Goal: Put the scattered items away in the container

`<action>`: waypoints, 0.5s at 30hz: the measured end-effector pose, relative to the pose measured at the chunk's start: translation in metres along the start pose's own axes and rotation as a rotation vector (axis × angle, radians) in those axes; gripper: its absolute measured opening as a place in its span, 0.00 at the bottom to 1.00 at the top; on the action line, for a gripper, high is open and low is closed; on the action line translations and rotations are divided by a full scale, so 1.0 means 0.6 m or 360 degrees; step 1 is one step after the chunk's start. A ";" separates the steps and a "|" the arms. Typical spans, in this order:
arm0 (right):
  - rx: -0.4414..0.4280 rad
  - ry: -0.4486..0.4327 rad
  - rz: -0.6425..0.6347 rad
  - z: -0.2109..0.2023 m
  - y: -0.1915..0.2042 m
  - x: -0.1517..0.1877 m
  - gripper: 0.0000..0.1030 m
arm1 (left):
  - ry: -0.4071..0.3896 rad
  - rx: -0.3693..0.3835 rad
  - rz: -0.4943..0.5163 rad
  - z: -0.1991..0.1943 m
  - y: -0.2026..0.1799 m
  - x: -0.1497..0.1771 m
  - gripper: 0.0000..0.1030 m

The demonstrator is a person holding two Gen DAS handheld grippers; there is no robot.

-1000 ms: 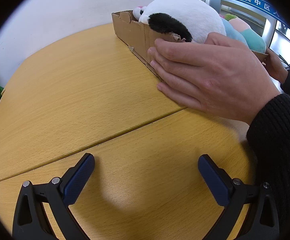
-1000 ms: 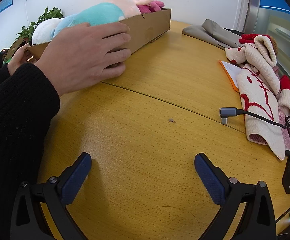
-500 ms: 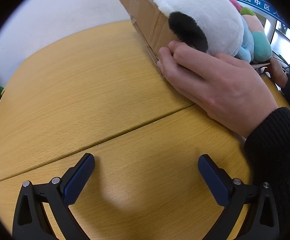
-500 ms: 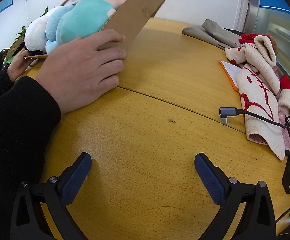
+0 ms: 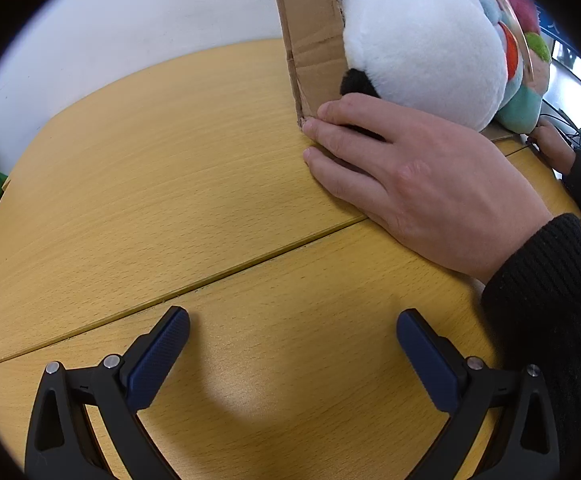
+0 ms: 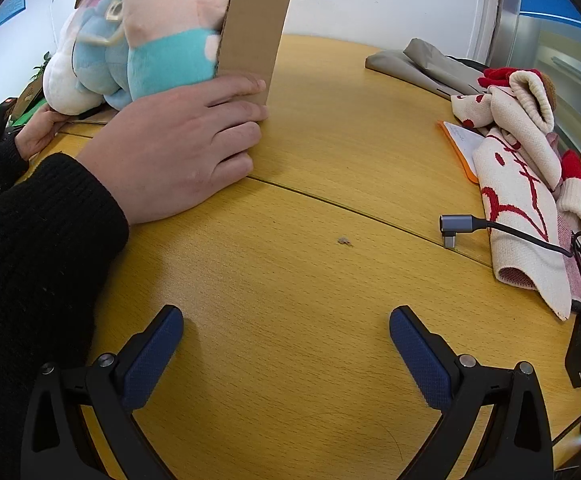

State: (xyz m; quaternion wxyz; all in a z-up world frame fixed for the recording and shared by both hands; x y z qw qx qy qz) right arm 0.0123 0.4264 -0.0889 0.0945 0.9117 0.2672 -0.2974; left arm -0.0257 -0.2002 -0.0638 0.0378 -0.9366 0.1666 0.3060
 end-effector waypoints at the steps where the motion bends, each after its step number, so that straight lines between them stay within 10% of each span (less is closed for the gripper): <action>1: 0.0000 0.0000 0.0000 0.000 0.000 0.000 1.00 | 0.0000 0.0000 0.0000 0.001 0.000 0.000 1.00; 15: 0.0000 0.0000 0.0000 0.000 0.000 0.000 1.00 | 0.0000 0.0000 0.0000 0.005 -0.003 0.002 1.00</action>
Point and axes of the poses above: each gripper's, at about its wrist camera, not at the fingertips, and z roughly the way its jaws point, y to its left, x to its underside, the point moved 5 cm from there along z, roughly the way its jaws point, and after that the axes turned 2 degrees about -x, right-handed, at the moved point
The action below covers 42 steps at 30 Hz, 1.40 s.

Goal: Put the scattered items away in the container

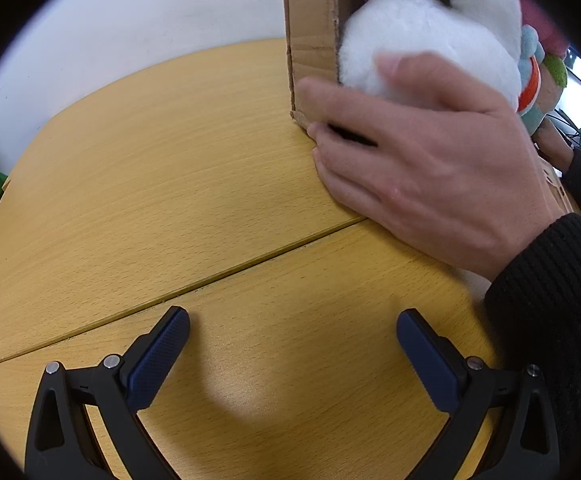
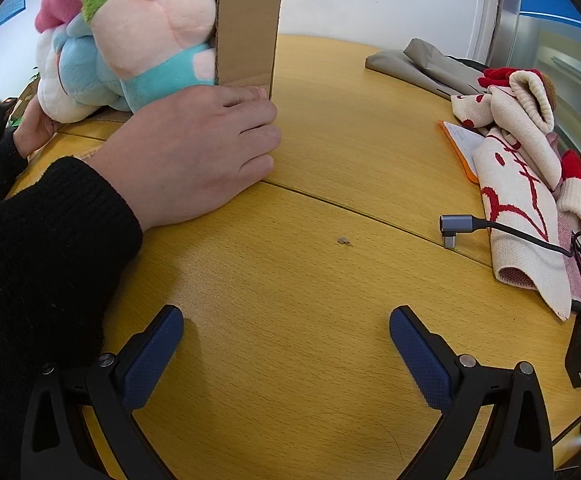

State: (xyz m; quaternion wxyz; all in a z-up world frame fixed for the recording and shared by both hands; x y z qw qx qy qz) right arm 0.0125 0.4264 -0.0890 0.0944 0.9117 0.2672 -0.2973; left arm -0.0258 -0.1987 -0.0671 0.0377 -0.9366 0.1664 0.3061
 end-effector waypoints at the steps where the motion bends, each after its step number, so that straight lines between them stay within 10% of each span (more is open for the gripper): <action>1: 0.0000 0.0000 0.0000 0.000 0.000 0.000 1.00 | 0.0000 0.0000 0.0000 0.000 0.000 0.000 1.00; 42: -0.0011 -0.0003 -0.0010 -0.002 -0.007 0.006 1.00 | 0.0000 -0.0001 -0.0001 0.003 -0.001 0.002 1.00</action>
Point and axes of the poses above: each gripper's, at about its wrist camera, not at the fingertips, and z roughly the way its jaws point, y to its left, x to its underside, the point moved 5 cm from there along z, roughly the way its jaws point, and after that the axes turned 2 degrees about -x, right-handed, at the moved point
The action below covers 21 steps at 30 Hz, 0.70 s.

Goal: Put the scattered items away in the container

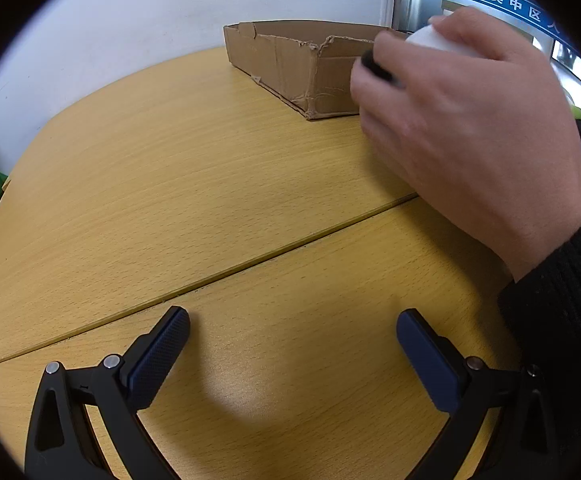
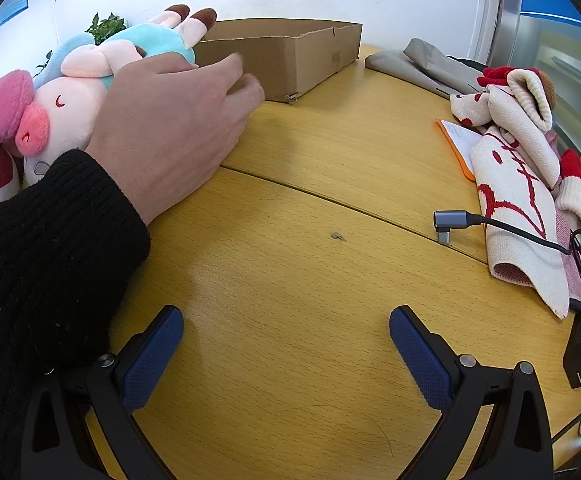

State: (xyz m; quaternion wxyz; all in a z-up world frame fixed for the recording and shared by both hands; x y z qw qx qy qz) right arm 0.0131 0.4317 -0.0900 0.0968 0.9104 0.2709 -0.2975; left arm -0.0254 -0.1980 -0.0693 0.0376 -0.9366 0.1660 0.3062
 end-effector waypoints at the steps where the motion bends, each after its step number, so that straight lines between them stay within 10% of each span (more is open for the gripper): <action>1: 0.0000 0.0000 0.0000 0.000 0.000 0.000 1.00 | 0.0000 0.0000 0.0000 0.000 0.000 0.000 1.00; 21: 0.0000 0.0001 -0.0001 0.000 0.000 0.000 1.00 | 0.0001 -0.0001 -0.0002 0.007 -0.006 0.005 1.00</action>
Point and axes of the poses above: each gripper's, at about its wrist camera, not at the fingertips, and z roughly the way its jaws point, y to its left, x to its underside, the point moved 5 cm from there along z, roughly the way its jaws point, and after that the axes turned 2 degrees about -x, right-handed, at the moved point
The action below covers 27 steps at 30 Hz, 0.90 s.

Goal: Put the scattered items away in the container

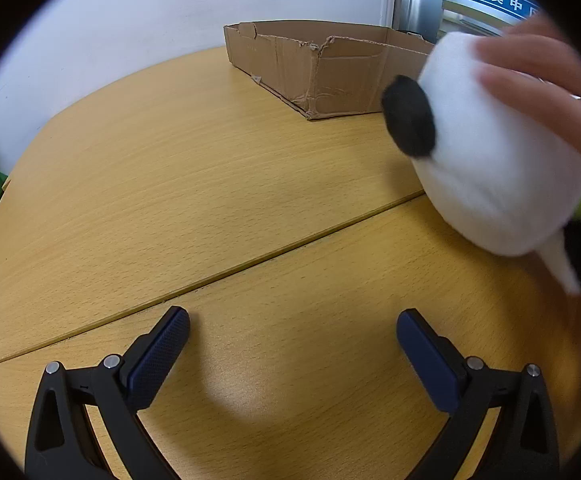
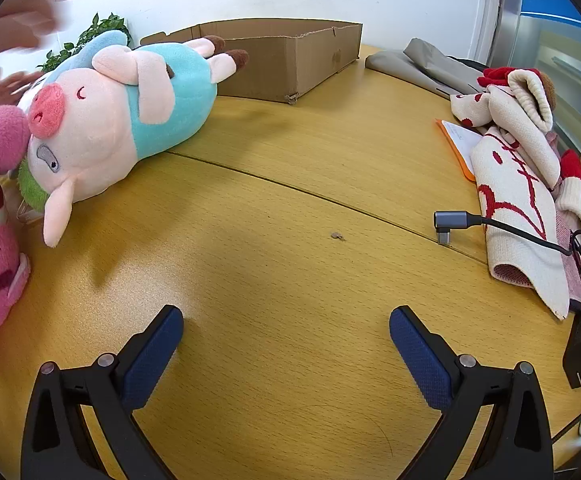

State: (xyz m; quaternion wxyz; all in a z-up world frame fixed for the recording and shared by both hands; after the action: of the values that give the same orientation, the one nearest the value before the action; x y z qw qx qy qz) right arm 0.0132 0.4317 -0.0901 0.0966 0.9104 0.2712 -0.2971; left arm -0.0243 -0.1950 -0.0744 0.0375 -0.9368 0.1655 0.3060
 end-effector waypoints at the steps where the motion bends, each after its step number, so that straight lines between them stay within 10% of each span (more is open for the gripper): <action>1: 0.0000 0.0000 0.0000 0.000 0.000 0.000 1.00 | 0.0000 0.0000 0.0000 -0.001 0.001 0.000 1.00; 27: 0.0000 0.0000 0.0000 0.000 0.000 0.000 1.00 | 0.0000 0.0000 -0.0001 0.004 -0.004 0.004 1.00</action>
State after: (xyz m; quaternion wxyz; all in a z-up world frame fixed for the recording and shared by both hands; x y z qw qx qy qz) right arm 0.0131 0.4317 -0.0901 0.0967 0.9104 0.2712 -0.2971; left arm -0.0233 -0.1929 -0.0778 0.0375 -0.9368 0.1653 0.3060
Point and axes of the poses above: each gripper's, at about its wrist camera, not at the fingertips, and z roughly the way its jaws point, y to its left, x to its underside, the point moved 5 cm from there along z, roughly the way its jaws point, and after that the axes turned 2 degrees about -x, right-handed, at the moved point
